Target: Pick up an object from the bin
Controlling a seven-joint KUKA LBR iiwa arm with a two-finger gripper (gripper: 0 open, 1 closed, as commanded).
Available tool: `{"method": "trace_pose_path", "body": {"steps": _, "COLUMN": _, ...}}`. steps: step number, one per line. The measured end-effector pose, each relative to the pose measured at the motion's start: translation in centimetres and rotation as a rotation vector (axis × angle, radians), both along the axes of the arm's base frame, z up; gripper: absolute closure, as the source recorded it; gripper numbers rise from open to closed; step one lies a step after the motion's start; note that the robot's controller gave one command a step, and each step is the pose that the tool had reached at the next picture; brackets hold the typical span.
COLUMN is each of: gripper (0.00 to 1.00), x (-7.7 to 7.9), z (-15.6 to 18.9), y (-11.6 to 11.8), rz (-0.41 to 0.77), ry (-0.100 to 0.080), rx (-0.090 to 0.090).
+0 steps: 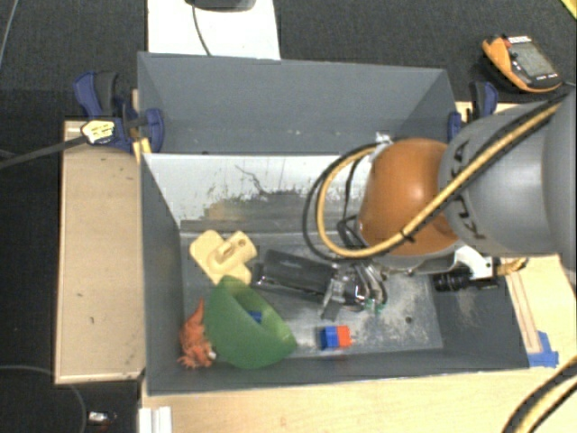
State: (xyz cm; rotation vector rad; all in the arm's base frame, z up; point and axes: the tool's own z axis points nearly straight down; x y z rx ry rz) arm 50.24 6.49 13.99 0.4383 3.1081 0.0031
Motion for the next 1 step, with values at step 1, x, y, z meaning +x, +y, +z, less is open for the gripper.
{"method": "trace_pose_path", "body": {"steps": 1, "gripper": 1.00, "x": -0.06, "z": 1.21, "y": -0.02, "rz": 0.000, "ry": 0.002, "rx": 0.000}}
